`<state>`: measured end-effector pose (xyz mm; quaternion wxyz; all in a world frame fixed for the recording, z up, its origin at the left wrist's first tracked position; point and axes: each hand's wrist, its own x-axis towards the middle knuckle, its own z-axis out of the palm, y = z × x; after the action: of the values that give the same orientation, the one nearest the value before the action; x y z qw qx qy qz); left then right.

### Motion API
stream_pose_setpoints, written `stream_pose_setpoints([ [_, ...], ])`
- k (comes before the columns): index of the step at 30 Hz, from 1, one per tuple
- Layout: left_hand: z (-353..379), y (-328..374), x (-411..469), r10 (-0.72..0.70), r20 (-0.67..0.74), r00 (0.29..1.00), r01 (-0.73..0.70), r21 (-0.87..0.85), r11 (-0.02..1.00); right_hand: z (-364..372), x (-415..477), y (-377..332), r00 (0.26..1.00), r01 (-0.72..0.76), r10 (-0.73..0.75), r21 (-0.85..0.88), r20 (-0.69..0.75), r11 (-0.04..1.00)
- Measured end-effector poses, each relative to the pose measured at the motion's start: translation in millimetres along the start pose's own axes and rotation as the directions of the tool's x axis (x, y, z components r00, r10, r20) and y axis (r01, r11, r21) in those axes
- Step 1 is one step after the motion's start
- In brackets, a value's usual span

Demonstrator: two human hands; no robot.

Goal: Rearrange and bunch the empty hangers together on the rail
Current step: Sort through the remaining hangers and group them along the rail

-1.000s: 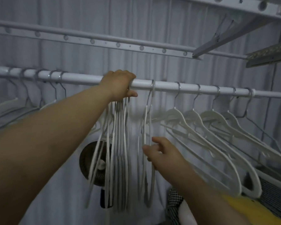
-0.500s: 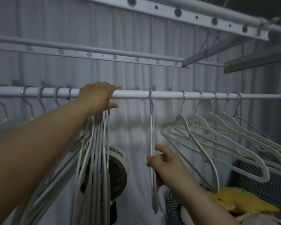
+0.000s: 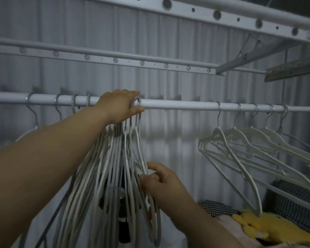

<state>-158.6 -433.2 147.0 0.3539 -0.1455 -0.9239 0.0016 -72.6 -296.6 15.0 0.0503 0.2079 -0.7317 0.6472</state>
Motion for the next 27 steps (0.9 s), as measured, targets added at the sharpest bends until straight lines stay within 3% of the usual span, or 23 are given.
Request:
stream_pose_setpoints([
  [5, 4.4, 7.5, 4.8, -0.002, -0.037, 0.999, 0.0, -0.033, 0.999, 0.2, -0.2, 1.0, 1.0, -0.014, 0.014, 0.053, -0.001, 0.998],
  [14, 13.7, 11.4, 11.8, -0.025, -0.09, 0.996, 0.019, -0.063, 0.998, -25.9, 13.0, 10.7, 0.98, -0.157, 0.166, 0.086, -0.113, 0.984],
  [18, 15.8, 8.7, 12.7, -0.025, -0.099, 0.995, 0.018, -0.067, 0.998, -33.8, 16.6, 15.5, 0.976, -0.152, 0.164, 0.089, -0.147, 0.984],
  [27, 17.6, 10.4, 12.0, -0.027, -0.123, 0.992, 0.024, -0.023, 0.999, -72.2, 16.1, 24.8, 0.92, -0.06, 0.128, 0.189, -0.37, 0.98],
])
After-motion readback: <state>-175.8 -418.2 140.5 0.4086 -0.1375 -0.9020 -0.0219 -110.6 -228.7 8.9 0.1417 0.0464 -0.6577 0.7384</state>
